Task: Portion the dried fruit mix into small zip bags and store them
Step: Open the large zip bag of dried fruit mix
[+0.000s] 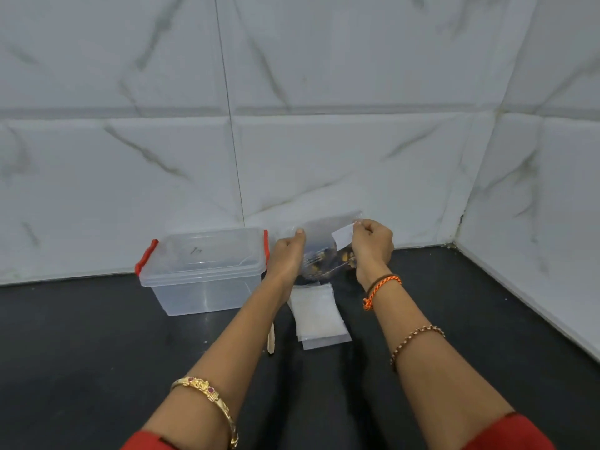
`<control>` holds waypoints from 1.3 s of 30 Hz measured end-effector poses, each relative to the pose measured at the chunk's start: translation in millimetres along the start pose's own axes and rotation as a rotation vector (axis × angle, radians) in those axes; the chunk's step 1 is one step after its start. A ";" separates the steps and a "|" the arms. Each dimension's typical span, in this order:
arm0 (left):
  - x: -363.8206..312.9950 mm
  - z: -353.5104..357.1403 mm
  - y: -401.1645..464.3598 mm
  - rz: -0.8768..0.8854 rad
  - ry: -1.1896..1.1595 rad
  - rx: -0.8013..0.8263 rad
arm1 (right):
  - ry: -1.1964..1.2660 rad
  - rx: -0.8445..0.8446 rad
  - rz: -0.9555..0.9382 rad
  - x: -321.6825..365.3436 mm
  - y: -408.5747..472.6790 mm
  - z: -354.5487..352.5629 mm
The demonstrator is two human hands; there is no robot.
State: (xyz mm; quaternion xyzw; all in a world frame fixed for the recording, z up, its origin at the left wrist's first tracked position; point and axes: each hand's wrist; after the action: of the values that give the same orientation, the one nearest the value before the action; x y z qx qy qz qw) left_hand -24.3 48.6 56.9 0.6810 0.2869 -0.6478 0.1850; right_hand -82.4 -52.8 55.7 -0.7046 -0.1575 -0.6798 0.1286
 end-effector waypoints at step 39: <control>62.5 -250.1 -180.5 0.261 -0.378 -0.503 | 0.346 0.741 0.422 -42.3 -214.1 118.3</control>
State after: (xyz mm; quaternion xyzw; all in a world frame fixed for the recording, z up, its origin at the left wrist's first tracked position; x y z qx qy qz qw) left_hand 55.7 352.4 39.7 0.5130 0.3087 -0.6423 0.4786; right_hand -59.9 188.4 1.4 -0.5039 -0.2191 -0.6441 0.5322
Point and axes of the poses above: each hand's wrist, its own y-axis towards the middle knuckle, its own z-axis out of the palm, x = y × z, and after that the axes turned 13 degrees about x, right-handed
